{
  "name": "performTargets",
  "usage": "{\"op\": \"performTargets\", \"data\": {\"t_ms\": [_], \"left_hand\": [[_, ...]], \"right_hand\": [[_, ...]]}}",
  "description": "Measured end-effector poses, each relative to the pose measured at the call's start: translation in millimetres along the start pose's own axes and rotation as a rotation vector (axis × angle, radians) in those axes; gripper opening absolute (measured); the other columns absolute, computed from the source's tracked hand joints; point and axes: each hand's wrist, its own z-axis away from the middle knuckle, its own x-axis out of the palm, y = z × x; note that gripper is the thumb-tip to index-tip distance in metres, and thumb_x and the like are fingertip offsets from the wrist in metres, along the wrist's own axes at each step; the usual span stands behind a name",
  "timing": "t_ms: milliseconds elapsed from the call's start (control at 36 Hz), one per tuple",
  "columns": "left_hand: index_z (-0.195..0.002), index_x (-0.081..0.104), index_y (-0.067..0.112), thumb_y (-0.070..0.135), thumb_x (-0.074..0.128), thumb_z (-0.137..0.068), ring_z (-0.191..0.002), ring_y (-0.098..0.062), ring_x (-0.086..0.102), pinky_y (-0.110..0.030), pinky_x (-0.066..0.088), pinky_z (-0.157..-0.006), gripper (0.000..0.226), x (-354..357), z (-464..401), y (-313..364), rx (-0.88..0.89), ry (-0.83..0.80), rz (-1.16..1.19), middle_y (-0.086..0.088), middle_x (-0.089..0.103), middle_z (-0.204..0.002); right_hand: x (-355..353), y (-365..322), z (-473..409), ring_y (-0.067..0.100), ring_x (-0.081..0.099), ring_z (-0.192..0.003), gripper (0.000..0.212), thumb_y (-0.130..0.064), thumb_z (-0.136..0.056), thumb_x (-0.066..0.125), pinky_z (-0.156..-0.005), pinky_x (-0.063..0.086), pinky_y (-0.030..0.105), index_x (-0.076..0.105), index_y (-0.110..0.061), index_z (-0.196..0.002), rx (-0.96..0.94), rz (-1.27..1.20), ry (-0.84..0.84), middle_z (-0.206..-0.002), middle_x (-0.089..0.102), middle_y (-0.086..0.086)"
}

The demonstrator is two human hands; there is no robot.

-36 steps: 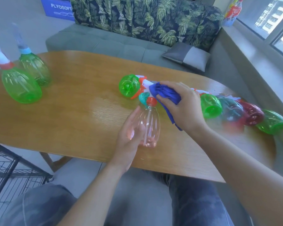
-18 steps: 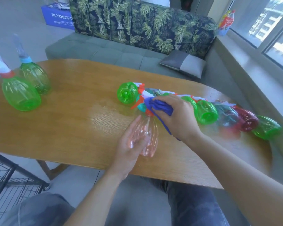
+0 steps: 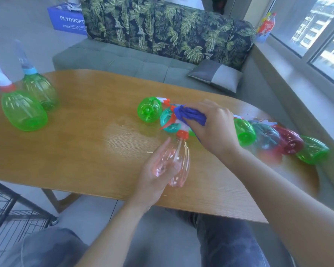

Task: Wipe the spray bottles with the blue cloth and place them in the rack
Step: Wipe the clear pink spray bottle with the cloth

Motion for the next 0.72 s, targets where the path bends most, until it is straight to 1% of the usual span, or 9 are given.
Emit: {"op": "performTargets", "data": {"t_ms": [56, 111, 167, 250, 417, 556, 611, 667, 722], "left_hand": [[-0.157, 0.049, 0.036, 0.030, 0.074, -0.093, -0.144, 0.010, 0.048, -0.010, 0.042, -0.108, 0.069, -0.3, 0.0, -0.2, 0.006, 0.009, 0.003, 0.034, 0.056, -0.151], [-0.156, 0.049, 0.038, 0.033, 0.076, -0.093, -0.146, 0.007, 0.047, -0.014, 0.043, -0.111, 0.068, -1.1, -0.3, -0.4, 0.005, 0.007, 0.016, 0.033, 0.055, -0.153], [-0.157, 0.049, 0.038, 0.034, 0.077, -0.094, -0.148, 0.001, 0.048, -0.021, 0.044, -0.114, 0.069, -0.9, -0.9, -0.9, 0.000, -0.005, 0.012, 0.028, 0.056, -0.155], [-0.157, 0.049, 0.035, 0.029, 0.076, -0.093, -0.146, 0.000, 0.051, -0.017, 0.045, -0.112, 0.069, 0.3, -1.7, -1.6, -0.003, -0.007, 0.009, 0.025, 0.058, -0.154], [-0.150, 0.052, 0.037, 0.019, 0.078, -0.098, -0.143, 0.004, 0.052, -0.011, 0.044, -0.107, 0.061, 0.3, -2.0, -2.4, 0.016, 0.018, 0.029, 0.028, 0.060, -0.150], [-0.155, 0.049, 0.039, 0.029, 0.075, -0.095, -0.147, 0.003, 0.049, -0.013, 0.042, -0.112, 0.066, -1.1, -2.0, -4.2, 0.001, -0.002, 0.019, 0.027, 0.056, -0.155], [-0.157, 0.049, 0.038, 0.031, 0.075, -0.095, -0.148, 0.003, 0.047, -0.019, 0.041, -0.119, 0.068, -2.4, -1.6, -4.3, -0.002, -0.002, 0.005, 0.027, 0.055, -0.156], [-0.158, 0.048, 0.036, 0.029, 0.075, -0.095, -0.148, 0.001, 0.048, -0.033, 0.042, -0.124, 0.068, -3.2, -0.9, -3.8, -0.010, 0.002, 0.017, 0.025, 0.055, -0.157], [-0.157, 0.048, 0.035, 0.025, 0.073, -0.096, -0.147, 0.002, 0.049, -0.039, 0.040, -0.125, 0.067, -3.1, -0.8, -3.4, -0.012, 0.011, 0.022, 0.028, 0.057, -0.154]], "right_hand": [[4.9, -5.2, 5.3, 0.018, 0.068, -0.086, 0.028, -0.024, -0.087, 0.080, -0.073, 0.054, 0.035, 0.078, -0.028, -0.115, -0.038, 0.004, -0.062, -0.099, 0.072, -0.009], [8.6, -9.1, 9.2, 0.018, 0.069, -0.086, 0.030, -0.023, -0.086, 0.081, -0.072, 0.056, 0.038, 0.078, -0.027, -0.115, -0.067, 0.000, -0.084, -0.101, 0.072, -0.010], [7.2, -7.9, 5.3, 0.018, 0.067, -0.083, 0.027, -0.024, -0.088, 0.080, -0.070, 0.055, 0.038, 0.078, -0.028, -0.115, -0.044, -0.010, -0.026, -0.098, 0.071, -0.010], [5.5, -4.3, -1.5, 0.018, 0.066, -0.082, 0.025, -0.025, -0.090, 0.079, -0.071, 0.054, 0.038, 0.078, -0.027, -0.115, 0.003, -0.025, 0.051, -0.096, 0.071, -0.008], [14.2, -21.7, 14.0, 0.020, 0.069, -0.091, 0.034, -0.026, -0.083, 0.073, -0.068, 0.055, 0.033, 0.077, -0.026, -0.117, -0.199, -0.030, -0.201, -0.103, 0.072, -0.008], [6.6, -6.8, 1.6, 0.019, 0.068, -0.085, 0.031, -0.023, -0.086, 0.077, -0.069, 0.054, 0.036, 0.078, -0.029, -0.116, -0.067, 0.023, 0.016, -0.099, 0.070, -0.009], [4.7, -2.1, -0.6, 0.019, 0.066, -0.083, 0.028, -0.027, -0.087, 0.075, -0.069, 0.052, 0.035, 0.078, -0.028, -0.115, -0.033, 0.026, 0.044, -0.098, 0.070, -0.009], [6.7, -4.9, 3.7, 0.019, 0.067, -0.085, 0.029, -0.025, -0.086, 0.076, -0.070, 0.053, 0.035, 0.077, -0.028, -0.115, -0.051, 0.015, -0.010, -0.099, 0.071, -0.008], [9.2, -8.8, 11.0, 0.020, 0.068, -0.087, 0.033, -0.020, -0.083, 0.080, -0.070, 0.055, 0.036, 0.077, -0.028, -0.115, -0.099, 0.022, -0.083, -0.101, 0.072, -0.008]]}}
